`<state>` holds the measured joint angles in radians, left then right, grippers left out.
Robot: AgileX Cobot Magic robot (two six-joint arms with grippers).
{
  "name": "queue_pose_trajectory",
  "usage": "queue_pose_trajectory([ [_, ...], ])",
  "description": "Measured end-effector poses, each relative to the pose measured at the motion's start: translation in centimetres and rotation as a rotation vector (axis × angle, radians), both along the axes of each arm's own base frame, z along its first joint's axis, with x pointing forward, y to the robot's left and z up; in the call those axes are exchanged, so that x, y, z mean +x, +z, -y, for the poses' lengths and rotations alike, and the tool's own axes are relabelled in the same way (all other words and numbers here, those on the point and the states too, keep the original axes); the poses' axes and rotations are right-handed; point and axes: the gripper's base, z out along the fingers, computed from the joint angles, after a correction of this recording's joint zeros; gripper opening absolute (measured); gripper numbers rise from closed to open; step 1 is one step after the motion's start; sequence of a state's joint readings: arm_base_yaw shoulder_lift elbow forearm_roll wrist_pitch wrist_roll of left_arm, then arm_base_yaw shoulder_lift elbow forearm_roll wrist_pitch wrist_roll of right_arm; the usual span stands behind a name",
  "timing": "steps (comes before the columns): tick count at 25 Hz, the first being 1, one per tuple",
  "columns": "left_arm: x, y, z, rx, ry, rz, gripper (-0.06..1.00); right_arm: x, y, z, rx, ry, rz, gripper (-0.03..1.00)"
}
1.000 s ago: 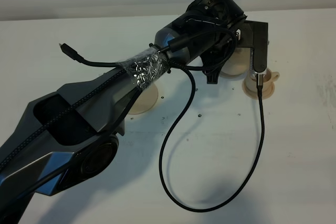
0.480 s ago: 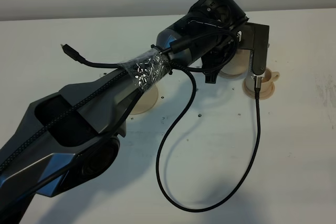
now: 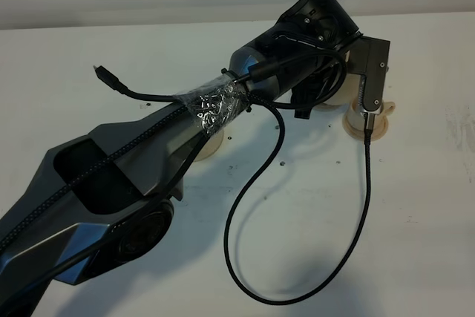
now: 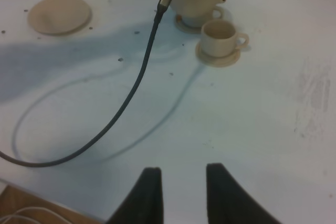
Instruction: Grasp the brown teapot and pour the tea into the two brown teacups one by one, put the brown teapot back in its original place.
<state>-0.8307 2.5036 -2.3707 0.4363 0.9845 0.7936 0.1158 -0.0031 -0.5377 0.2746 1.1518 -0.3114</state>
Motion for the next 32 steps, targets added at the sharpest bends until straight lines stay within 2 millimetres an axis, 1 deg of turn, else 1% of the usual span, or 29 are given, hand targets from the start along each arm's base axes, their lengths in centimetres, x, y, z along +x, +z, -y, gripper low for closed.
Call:
queue_pose_trajectory([
  [15,0.2,0.2,-0.2,0.015,0.024,0.034,0.08,0.0,0.0,0.0,0.0,0.0,0.0,0.22],
  [18,0.2,-0.1,-0.1,0.018,0.024,0.032,0.08,0.0,0.0,0.0,0.0,0.0,0.0,0.22],
  [23,0.2,-1.1,0.1,0.035,0.02,0.02,0.08,0.0,0.0,0.0,0.0,0.0,0.0,0.22],
  [32,0.0,-1.1,0.4,0.06,0.004,0.045,0.08,0.0,0.0,0.0,0.001,0.001,0.0,0.22],
])
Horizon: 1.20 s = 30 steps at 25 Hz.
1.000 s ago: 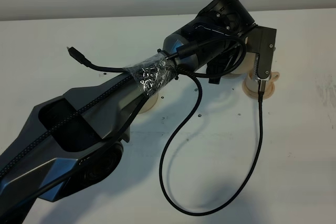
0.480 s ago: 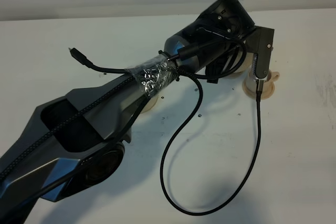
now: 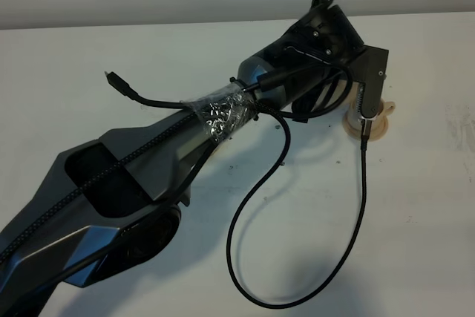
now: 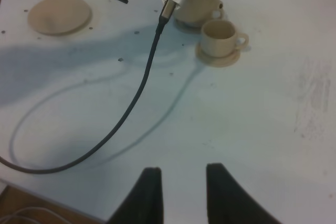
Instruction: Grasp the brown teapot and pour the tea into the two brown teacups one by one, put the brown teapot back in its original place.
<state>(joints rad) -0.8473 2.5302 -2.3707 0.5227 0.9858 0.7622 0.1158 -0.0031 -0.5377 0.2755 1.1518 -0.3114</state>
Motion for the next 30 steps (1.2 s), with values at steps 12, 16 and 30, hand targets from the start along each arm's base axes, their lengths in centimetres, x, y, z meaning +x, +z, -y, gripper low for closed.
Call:
queue_pose_trajectory([
  [12,-0.41,0.2,0.61,0.016,-0.027,0.035,0.08,0.0,0.0,0.0,0.0,0.0,0.0,0.22],
  [16,-0.4,0.22,0.62,0.028,-0.03,0.047,0.08,0.0,0.0,0.0,0.0,0.0,0.0,0.22],
  [30,-0.75,0.48,0.96,0.072,-0.05,0.088,0.08,0.0,0.0,0.0,0.0,0.0,0.0,0.22],
])
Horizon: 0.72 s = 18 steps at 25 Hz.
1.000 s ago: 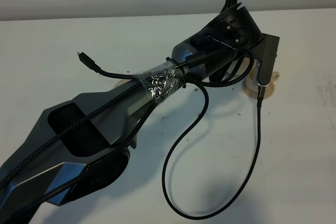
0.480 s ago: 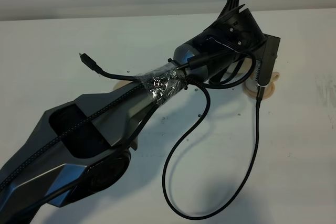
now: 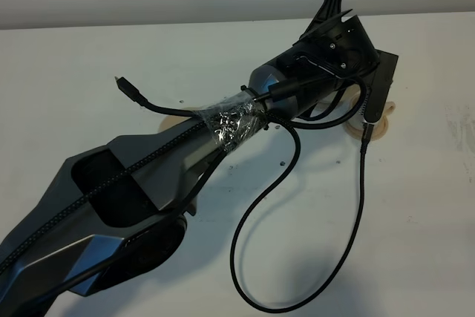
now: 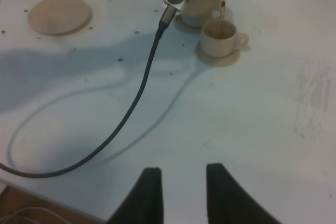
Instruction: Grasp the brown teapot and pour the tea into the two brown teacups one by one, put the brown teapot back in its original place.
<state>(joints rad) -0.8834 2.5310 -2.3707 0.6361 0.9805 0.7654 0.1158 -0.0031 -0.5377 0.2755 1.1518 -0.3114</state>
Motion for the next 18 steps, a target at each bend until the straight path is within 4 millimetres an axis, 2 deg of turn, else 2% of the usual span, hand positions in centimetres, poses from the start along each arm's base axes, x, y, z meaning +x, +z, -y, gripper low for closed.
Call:
queue_pose_trajectory([
  [8,-0.52,0.04,0.46,0.012,-0.012,0.007,0.08,0.0,0.0,0.0,0.0,0.0,0.0,0.22],
  [18,-0.63,-0.02,-0.02,0.053,0.019,-0.007,0.08,0.0,0.0,0.0,0.0,0.0,0.0,0.22],
])
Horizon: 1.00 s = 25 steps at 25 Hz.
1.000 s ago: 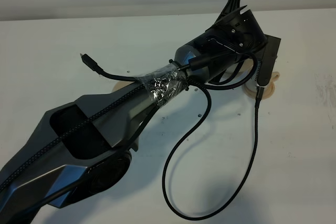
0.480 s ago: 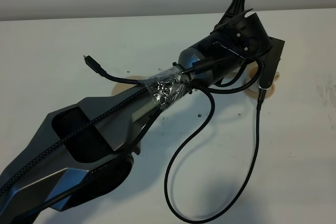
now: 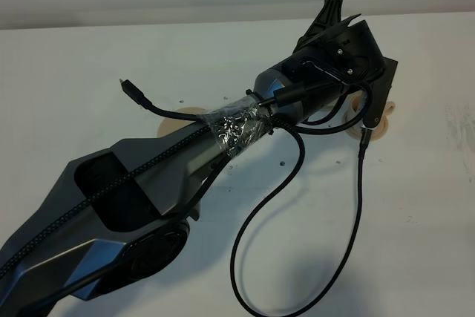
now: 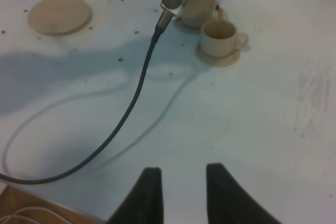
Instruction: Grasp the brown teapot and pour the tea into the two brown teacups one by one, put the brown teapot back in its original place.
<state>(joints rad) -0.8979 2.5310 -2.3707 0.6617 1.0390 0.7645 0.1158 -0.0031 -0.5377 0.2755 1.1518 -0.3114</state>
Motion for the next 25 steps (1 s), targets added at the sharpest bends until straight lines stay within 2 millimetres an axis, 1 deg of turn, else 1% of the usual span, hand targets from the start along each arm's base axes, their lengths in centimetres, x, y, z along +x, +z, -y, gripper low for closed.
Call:
queue_pose_trajectory([
  [16,-0.01,0.1,0.03,0.013,-0.005,0.015,0.08,0.0,0.0,0.0,0.0,0.0,0.0,0.22],
  [25,-0.41,0.16,0.49,0.015,-0.021,0.025,0.08,0.0,0.0,0.0,0.0,0.0,0.0,0.22],
])
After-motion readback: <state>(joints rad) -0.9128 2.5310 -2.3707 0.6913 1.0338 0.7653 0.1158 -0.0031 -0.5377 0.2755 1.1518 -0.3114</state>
